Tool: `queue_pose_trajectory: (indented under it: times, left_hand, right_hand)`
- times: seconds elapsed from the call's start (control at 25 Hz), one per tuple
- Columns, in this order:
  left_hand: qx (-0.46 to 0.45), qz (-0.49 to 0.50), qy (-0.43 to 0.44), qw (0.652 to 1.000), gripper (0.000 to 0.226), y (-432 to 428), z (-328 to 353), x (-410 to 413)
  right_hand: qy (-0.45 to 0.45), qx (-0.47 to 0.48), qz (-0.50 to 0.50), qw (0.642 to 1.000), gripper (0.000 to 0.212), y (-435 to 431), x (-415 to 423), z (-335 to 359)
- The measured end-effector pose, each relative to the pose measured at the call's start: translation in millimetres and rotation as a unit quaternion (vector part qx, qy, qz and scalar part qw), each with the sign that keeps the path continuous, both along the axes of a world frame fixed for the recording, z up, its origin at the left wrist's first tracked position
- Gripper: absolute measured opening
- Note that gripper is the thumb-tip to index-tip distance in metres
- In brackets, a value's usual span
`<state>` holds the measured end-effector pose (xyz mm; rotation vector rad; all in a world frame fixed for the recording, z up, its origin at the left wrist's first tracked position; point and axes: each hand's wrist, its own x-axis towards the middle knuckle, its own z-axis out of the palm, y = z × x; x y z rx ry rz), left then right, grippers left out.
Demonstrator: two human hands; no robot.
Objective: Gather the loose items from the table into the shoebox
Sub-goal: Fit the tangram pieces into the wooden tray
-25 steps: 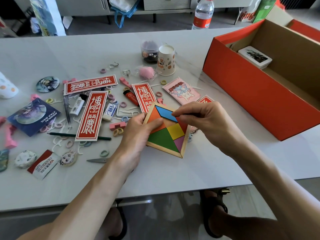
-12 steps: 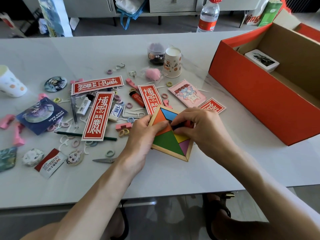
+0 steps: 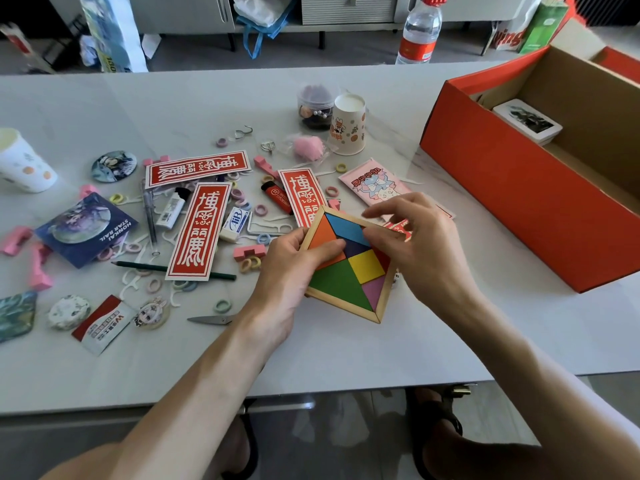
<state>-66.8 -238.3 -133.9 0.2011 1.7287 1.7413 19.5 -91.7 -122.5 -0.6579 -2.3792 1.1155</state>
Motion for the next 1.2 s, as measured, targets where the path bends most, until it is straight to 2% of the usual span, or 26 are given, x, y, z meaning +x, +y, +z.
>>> queue_pose_trajectory:
  times: [0.08, 0.16, 0.2, 0.4, 0.48, 0.56, 0.64, 0.72, 0.84, 1.04, 1.12, 1.2]
  left_hand:
    - [0.002, -0.001, 0.009, 1.0, 0.025, -1, 1, 0]
    - [0.0, 0.0, 0.021, 1.0, 0.03, -1, 2, 0]
    - [0.001, 0.002, 0.024, 1.0, 0.031, -1, 1, 0]
    - [0.011, 0.008, 0.014, 1.0, 0.03, -1, 1, -2]
    - [0.018, 0.009, 0.002, 1.0, 0.031, -1, 1, -3]
    - [0.021, 0.009, -0.002, 1.0, 0.031, -1, 0, -3]
    - [0.024, 0.01, -0.009, 1.0, 0.03, -2, 0, -4]
    - [0.021, -0.001, -0.021, 1.0, 0.024, -2, -2, -4]
    - [0.008, -0.022, -0.059, 0.998, 0.006, -3, 0, -8]
    - [0.015, -0.107, -0.059, 0.992, 0.019, -10, 1, -15]
    - [0.017, -0.129, -0.045, 0.991, 0.032, -11, 2, -16]
    - [0.013, -0.118, -0.036, 0.992, 0.032, -9, 0, -17]
  right_hand:
    - [-0.033, -0.091, -0.023, 0.995, 0.024, 4, 1, 0]
    - [-0.066, -0.238, -0.002, 0.969, 0.028, 4, 1, 1]
    - [-0.075, -0.276, 0.01, 0.958, 0.025, 3, 1, 0]
    - [-0.068, -0.319, 0.034, 0.945, 0.022, 5, 1, 2]
    - [-0.06, -0.387, 0.061, 0.918, 0.036, 9, 4, 3]
    - [-0.063, -0.451, 0.086, 0.886, 0.064, 10, 7, 5]
    - [-0.089, -0.436, 0.105, 0.89, 0.085, 10, 8, 4]
    - [-0.096, -0.4, 0.099, 0.906, 0.09, 8, 7, 3]
    - [-0.082, -0.397, 0.077, 0.911, 0.086, 9, 7, 2]
    - [-0.068, -0.401, 0.078, 0.91, 0.085, 13, 9, -1]
    - [-0.074, -0.387, 0.082, 0.915, 0.078, 13, 9, -3]
    - [-0.073, -0.383, 0.08, 0.917, 0.069, 13, 7, -4]
